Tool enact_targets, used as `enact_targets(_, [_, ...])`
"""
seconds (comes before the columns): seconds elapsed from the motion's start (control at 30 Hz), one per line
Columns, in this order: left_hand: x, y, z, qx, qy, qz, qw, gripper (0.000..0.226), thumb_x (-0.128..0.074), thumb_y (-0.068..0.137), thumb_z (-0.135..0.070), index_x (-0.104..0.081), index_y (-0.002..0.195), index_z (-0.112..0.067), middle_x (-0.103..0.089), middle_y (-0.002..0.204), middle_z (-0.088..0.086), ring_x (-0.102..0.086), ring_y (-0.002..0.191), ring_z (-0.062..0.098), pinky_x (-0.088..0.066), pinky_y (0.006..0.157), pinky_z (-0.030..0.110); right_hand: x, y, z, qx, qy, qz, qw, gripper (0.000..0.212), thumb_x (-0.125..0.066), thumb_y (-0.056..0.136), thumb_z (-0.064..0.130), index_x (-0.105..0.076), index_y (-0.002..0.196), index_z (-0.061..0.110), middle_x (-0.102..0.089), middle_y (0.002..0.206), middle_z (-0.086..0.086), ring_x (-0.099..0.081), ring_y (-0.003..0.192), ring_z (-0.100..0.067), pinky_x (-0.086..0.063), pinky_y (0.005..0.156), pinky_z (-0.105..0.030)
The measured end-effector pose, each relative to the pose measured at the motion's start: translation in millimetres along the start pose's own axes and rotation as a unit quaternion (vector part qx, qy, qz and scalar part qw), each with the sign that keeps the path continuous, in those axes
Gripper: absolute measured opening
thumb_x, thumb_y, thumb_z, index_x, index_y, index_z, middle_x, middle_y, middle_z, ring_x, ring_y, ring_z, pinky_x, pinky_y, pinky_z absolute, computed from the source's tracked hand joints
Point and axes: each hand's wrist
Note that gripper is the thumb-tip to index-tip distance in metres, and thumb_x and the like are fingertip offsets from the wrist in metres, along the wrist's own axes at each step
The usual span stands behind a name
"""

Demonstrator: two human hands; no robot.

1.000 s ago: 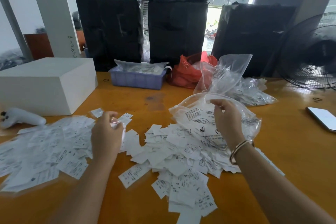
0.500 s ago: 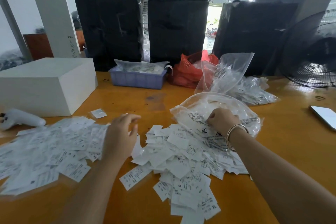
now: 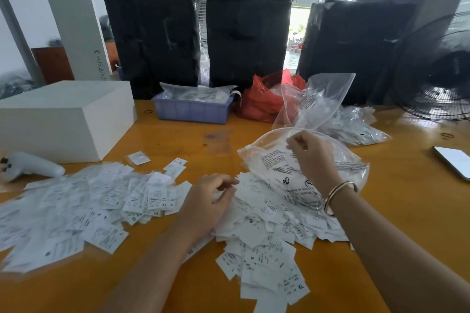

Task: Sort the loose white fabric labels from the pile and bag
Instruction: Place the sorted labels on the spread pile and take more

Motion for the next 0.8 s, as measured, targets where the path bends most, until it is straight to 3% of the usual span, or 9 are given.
enact_targets(0.07, [1.6,0.8,-4.9,0.025,-0.067,-0.016,0.997,0.017,-0.058,0.093,-0.029,-0.059,0.098,-0.046,-0.063,0.096,-0.023,-0.055,0.091,-0.007,-0.043,0.073,0.008,-3.0,-15.7,18.9,0.005,0.13,0.033,0.991,0.016,-0.06,0.09,0.017,-0.059,0.078,0.028,-0.069,0.072,0.004,-0.065,0.069,-0.015,-0.053,0.063,-0.031])
enact_targets(0.13, [3.7,1.9,-9.5,0.054,-0.136,-0.016,0.989,0.012,-0.056,0.089,-0.05,-0.057,0.101,-0.047,-0.063,0.097,-0.025,-0.057,0.09,-0.006,-0.047,0.072,0.012,-11.5,-33.8,30.8,0.014,0.178,0.076,0.981,0.014,-0.061,0.09,0.018,-0.06,0.08,0.027,-0.07,0.07,0.006,-0.065,0.065,-0.007,-0.054,0.061,-0.022])
enact_targets(0.27, [6.8,2.6,-13.6,0.066,-0.187,0.019,0.98,0.044,-0.048,0.073,-0.072,-0.053,0.109,-0.048,-0.063,0.103,-0.024,-0.057,0.096,-0.007,-0.047,0.077,0.01,-31.8,-61.3,41.7,-0.05,0.256,0.182,0.948,0.007,-0.063,0.088,0.022,-0.063,0.084,0.016,-0.071,0.069,0.003,-0.065,0.061,-0.005,-0.05,0.06,-0.013])
enact_targets(0.33, [6.4,2.9,-14.4,0.063,-0.196,0.035,0.978,0.041,-0.057,0.073,-0.069,-0.06,0.103,-0.041,-0.069,0.095,-0.018,-0.063,0.088,-0.002,-0.05,0.071,0.014,-38.0,-67.7,41.7,-0.062,0.27,0.198,0.94,0.008,-0.065,0.088,0.021,-0.063,0.084,0.015,-0.071,0.065,0.003,-0.064,0.059,-0.005,-0.048,0.057,-0.013])
enact_targets(0.47, [2.4,3.6,-11.7,0.076,-0.173,-0.003,0.982,0.011,-0.067,0.079,-0.04,-0.067,0.079,-0.029,-0.067,0.068,-0.019,-0.058,0.061,-0.005,-0.044,0.057,0.01,-45.6,-71.0,37.7,-0.09,0.265,0.188,0.941,0.01,-0.061,0.091,0.024,-0.063,0.083,0.018,-0.071,0.066,0.004,-0.063,0.058,-0.004,-0.045,0.054,-0.013])
enact_targets(0.53, [4.0,3.7,-11.0,0.094,-0.183,-0.03,0.978,0.019,-0.063,0.078,-0.045,-0.066,0.077,-0.026,-0.068,0.069,-0.017,-0.059,0.062,-0.005,-0.045,0.057,0.009,-46.7,-70.4,32.8,-0.089,0.209,0.149,0.962,0.013,-0.055,0.094,0.03,-0.062,0.086,0.022,-0.07,0.072,0.007,-0.061,0.064,-0.007,-0.044,0.054,-0.016])
enact_targets(0.6, [6.4,3.6,-10.7,0.107,-0.198,-0.049,0.973,0.025,-0.058,0.076,-0.048,-0.067,0.08,-0.025,-0.07,0.073,-0.017,-0.062,0.066,-0.006,-0.046,0.06,0.007,-46.0,-69.6,24.1,-0.021,0.035,0.137,0.99,0.016,-0.052,0.095,0.034,-0.065,0.096,0.024,-0.065,0.089,0.014,-0.056,0.081,-0.009,-0.042,0.066,-0.019])
enact_targets(0.7, [7.7,3.4,-12.4,0.112,-0.206,-0.056,0.971,0.022,-0.057,0.078,-0.046,-0.068,0.081,-0.028,-0.07,0.073,-0.02,-0.062,0.069,-0.008,-0.045,0.06,0.005,-48.8,-75.2,17.6,0.092,-0.21,0.209,0.95,0.035,-0.048,0.092,0.042,-0.06,0.12,0.025,-0.055,0.117,0.007,-0.047,0.106,-0.017,-0.034,0.09,-0.03])
enact_targets(0.8, [7.2,2.9,-14.7,0.105,-0.205,-0.05,0.972,0.026,-0.056,0.074,-0.052,-0.068,0.081,-0.03,-0.071,0.075,-0.019,-0.064,0.072,-0.006,-0.045,0.06,0.005,-50.8,-78.3,22.2,0.133,-0.273,0.221,0.927,0.034,-0.042,0.092,0.044,-0.063,0.11,0.023,-0.057,0.111,0.003,-0.049,0.105,-0.02,-0.032,0.089,-0.035])
Point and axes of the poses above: each hand's wrist, its own y-axis towards the middle knuckle, its own x-axis out of the back of the hand, z = x × y
